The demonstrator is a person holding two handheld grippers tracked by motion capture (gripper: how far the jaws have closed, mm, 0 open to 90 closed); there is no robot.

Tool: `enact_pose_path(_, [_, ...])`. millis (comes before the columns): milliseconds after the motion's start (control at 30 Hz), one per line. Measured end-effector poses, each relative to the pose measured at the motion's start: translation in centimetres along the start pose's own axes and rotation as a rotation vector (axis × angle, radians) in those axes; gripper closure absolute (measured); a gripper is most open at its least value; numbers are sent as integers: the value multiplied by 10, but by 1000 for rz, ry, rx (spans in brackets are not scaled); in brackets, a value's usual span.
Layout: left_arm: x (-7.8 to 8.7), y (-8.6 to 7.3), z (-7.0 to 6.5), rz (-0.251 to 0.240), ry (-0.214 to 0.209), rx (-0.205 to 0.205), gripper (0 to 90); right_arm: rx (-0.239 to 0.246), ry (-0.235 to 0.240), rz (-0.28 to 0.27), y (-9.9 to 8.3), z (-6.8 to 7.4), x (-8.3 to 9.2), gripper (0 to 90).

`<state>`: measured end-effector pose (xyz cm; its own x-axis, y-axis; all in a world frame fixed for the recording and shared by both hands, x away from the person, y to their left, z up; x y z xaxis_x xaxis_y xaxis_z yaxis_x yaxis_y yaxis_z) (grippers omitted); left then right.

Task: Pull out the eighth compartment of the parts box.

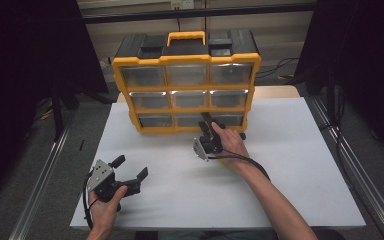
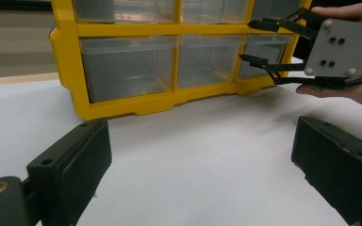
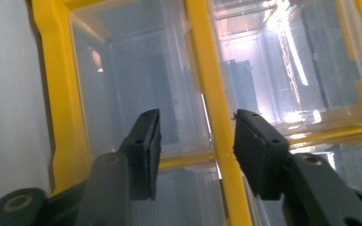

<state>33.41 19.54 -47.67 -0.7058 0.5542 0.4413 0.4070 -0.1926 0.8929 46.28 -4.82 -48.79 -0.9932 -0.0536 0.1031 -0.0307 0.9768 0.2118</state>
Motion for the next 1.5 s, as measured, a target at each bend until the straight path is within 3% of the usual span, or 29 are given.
enact_pose_path(267, [0,-1,1,10,2,-11,55,26,-25,20,-2,1,-6,628])
enact_pose_path(300, [0,-1,1,11,3,-11,55,13,-17,28,-2,2,-6,636])
enact_pose_path(333, [0,-1,1,11,3,-11,55,37,-21,27,-2,2,-8,652])
enact_pose_path(400, [0,-1,1,8,-3,-11,55,22,-21,34,-3,3,-9,652])
enact_pose_path(433, [0,-1,1,8,-3,-12,55,44,-22,38,-3,2,-9,658])
enact_pose_path(500, [0,-1,1,8,-3,-11,55,20,-25,47,-4,5,-10,658])
enact_pose_path(567, [0,-1,1,8,-2,-13,56,59,-32,36,-2,3,-10,671])
enact_pose_path(633, [0,-1,1,10,1,-14,55,40,-34,37,-1,5,-11,686])
enact_pose_path(867, [0,-1,0,8,0,-14,55,65,-54,48,0,3,-11,760])
enact_pose_path(1033, [0,-1,2,10,11,-15,55,94,-73,54,0,1,-11,773])
enact_pose_path(1500, [0,0,3,5,14,-13,55,79,-70,52,0,1,-10,784])
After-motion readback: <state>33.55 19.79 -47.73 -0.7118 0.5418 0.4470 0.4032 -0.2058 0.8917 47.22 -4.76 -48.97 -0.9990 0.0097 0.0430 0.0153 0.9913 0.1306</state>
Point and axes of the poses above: each handheld gripper's, and its own axes: x roughly backward along the jaws, y roughly out of its top, z roughly to its left, the point moved 9 cm from there along -x, roughly forward along the jaws, and after that the axes turned 13 degrees about z, right-handed, at the moved point
